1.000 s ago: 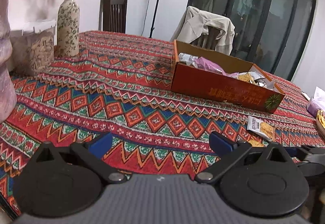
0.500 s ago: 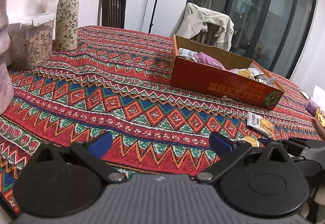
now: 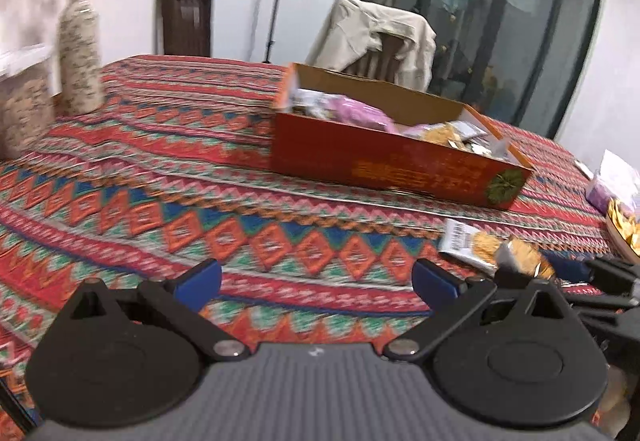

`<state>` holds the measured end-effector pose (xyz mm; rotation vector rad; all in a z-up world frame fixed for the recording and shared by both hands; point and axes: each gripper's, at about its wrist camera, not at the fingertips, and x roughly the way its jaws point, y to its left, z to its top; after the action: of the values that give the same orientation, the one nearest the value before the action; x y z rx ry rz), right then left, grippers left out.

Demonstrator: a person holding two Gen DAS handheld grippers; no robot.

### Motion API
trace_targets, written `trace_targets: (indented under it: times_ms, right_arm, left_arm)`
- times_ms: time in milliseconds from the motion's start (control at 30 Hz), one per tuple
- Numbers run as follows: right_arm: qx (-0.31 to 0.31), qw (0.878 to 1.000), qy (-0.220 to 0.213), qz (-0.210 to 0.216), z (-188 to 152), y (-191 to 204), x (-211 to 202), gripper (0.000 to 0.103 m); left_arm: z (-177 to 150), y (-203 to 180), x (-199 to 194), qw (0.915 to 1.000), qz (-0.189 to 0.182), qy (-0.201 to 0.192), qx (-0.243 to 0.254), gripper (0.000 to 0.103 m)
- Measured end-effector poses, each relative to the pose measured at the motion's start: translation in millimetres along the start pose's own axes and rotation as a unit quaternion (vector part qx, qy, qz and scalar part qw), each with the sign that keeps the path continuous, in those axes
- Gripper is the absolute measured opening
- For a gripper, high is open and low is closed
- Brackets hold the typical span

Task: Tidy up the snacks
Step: 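Grasp a white cracker packet on the cloth with the right tool, then grasp a second cracker packet with the left tool while the right tool holds its packet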

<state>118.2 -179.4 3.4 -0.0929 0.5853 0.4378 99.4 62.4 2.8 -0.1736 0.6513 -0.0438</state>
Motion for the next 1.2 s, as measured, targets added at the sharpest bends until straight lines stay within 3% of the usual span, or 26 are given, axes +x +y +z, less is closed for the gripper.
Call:
trace_targets:
  times_ms: [400, 700, 800, 867, 933, 1133, 1200]
  right_arm:
    - [0.051, 0.996, -0.011, -0.070, 0.8, -108.6, -5.6, 0.050]
    - [0.051, 0.995, -0.009, -0.082, 6.5, -147.0, 1.5, 0.050]
    - [0.049, 0.996, -0.007, -0.076, 6.2, -149.5, 5.4, 0.051]
    - [0.048, 0.996, -0.006, -0.072, 6.2, -149.9, 8.2, 0.051]
    - [0.047, 0.996, -0.006, -0.071, 6.3, -149.6, 9.6, 0.051]
    - [0.039, 0.997, -0.010, -0.070, 8.4, -144.2, 9.7, 0.051]
    - [0.036, 0.997, -0.012, -0.071, 9.6, -140.9, 9.0, 0.051]
  left_arm:
    - [16.1, -118.7, 75.4, 0.9945, -0.022, 0.044, 0.092, 0.103]
    - [11.2, -153.3, 127.3, 0.9885, -0.020, 0.090, 0.120, 0.103]
    - [3.8, -161.0, 126.4, 0.9873, -0.017, 0.074, 0.140, 0.103]
    - [3.1, -162.4, 124.1, 0.9873, -0.019, 0.074, 0.140, 0.098]
    - [3.2, -164.5, 117.3, 0.9867, -0.027, 0.067, 0.146, 0.071]
    - [-3.4, -169.9, 104.4, 0.9858, -0.028, 0.045, 0.159, 0.053]
    - [-2.1, -168.7, 101.0, 0.9855, -0.036, 0.041, 0.160, 0.053]
